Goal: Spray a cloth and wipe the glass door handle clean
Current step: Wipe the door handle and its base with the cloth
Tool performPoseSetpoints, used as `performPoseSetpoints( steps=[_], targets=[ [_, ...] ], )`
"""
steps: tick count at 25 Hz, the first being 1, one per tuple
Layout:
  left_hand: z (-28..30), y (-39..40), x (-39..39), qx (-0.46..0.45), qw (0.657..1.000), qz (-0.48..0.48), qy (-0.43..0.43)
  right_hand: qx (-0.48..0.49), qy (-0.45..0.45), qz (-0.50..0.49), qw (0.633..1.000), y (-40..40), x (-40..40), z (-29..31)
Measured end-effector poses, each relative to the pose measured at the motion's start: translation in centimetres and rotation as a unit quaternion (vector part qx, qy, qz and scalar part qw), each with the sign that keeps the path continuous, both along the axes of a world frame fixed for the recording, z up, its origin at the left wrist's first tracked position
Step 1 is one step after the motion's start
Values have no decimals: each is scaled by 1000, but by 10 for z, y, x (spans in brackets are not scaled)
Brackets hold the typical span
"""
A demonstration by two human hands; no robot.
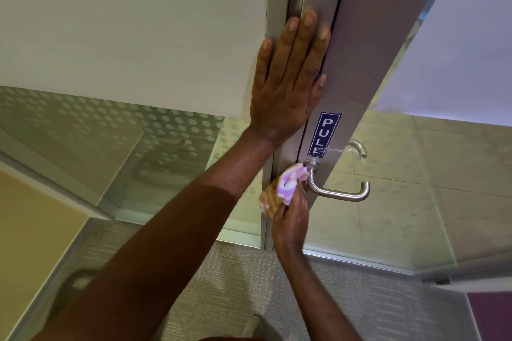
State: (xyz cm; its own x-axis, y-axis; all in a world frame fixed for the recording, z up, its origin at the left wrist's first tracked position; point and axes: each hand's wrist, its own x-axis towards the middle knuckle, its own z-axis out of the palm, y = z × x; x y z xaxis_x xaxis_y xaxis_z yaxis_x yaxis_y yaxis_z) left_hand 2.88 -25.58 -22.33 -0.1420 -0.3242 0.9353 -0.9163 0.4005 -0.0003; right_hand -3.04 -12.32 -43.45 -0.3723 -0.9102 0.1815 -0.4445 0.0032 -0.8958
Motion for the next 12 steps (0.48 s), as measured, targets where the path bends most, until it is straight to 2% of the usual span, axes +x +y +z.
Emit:
performPoseSetpoints(
  steps=[2, 4, 7, 12],
  targets=[
    [0, 0, 0, 2, 1000, -4, -4, 64, -18, 16, 998, 6, -2, -13],
    [0, 0, 0, -1, 1000, 0, -6, 79, -10, 16, 997, 8, -2, -30],
    [-1, -1, 1, -6, 1000, -6, -7, 71, -26, -15, 997, 4, 3, -22],
    [-2, -3, 0, -11, 1000, -10, -3, 1, -57, -51, 997, -3, 11, 15]
  ],
)
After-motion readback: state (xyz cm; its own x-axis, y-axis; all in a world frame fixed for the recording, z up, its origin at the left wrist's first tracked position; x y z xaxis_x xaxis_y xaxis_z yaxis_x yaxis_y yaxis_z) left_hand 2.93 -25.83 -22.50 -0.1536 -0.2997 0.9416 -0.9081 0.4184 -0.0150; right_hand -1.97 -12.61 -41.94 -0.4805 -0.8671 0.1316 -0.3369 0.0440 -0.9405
